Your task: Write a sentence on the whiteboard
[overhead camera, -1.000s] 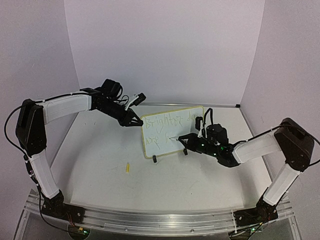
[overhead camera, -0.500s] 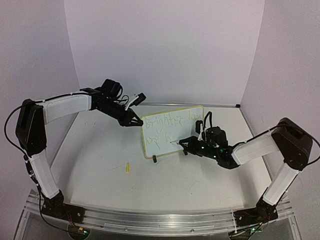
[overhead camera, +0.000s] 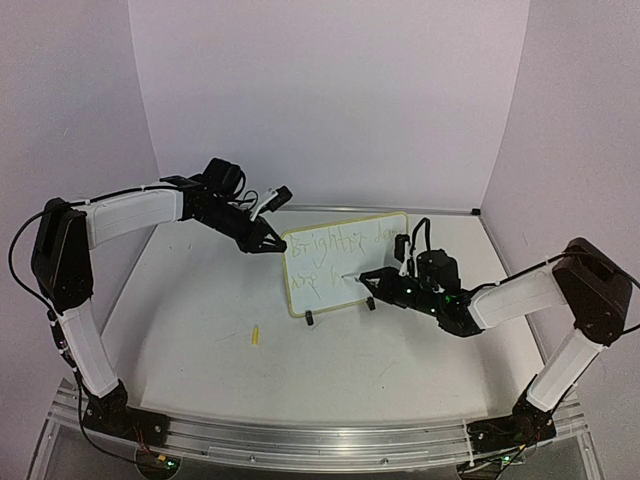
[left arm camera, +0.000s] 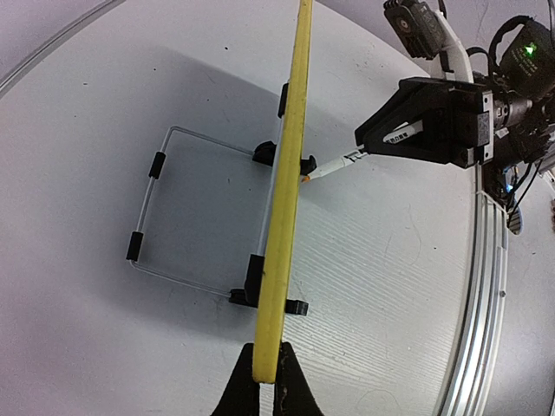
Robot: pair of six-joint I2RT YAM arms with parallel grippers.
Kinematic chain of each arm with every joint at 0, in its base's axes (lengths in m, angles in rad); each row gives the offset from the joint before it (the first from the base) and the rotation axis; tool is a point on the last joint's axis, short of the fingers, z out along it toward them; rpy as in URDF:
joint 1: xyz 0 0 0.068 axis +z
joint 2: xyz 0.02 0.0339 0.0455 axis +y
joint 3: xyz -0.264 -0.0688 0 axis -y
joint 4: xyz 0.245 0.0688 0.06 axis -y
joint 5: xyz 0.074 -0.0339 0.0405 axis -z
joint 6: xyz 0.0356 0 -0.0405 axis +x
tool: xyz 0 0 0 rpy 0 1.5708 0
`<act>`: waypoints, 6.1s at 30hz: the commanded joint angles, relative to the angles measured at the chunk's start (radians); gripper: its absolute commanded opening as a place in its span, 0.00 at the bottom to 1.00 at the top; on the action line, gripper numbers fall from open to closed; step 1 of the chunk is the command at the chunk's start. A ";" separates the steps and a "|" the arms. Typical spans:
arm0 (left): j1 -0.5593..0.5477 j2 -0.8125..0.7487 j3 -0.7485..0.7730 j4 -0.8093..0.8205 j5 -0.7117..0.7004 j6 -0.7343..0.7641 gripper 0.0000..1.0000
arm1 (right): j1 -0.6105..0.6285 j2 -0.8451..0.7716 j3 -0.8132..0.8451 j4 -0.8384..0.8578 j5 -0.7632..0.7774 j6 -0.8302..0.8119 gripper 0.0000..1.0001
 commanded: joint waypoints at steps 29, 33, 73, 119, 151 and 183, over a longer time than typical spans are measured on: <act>-0.005 -0.029 0.003 0.009 -0.011 0.028 0.00 | -0.006 -0.053 0.036 -0.011 0.097 -0.010 0.00; -0.005 -0.030 0.003 0.007 -0.013 0.028 0.00 | -0.005 -0.026 0.056 -0.012 0.066 -0.012 0.00; -0.005 -0.034 0.003 0.008 -0.011 0.027 0.00 | -0.006 -0.051 -0.016 -0.093 0.156 0.026 0.00; -0.005 -0.042 -0.004 0.009 -0.016 0.028 0.00 | -0.005 -0.085 0.076 -0.154 0.187 -0.060 0.00; -0.005 -0.049 -0.001 0.008 -0.014 0.028 0.00 | -0.006 -0.072 0.052 -0.165 0.179 -0.021 0.00; -0.006 -0.055 -0.003 0.009 -0.014 0.028 0.00 | -0.006 -0.132 0.007 -0.125 0.224 0.008 0.00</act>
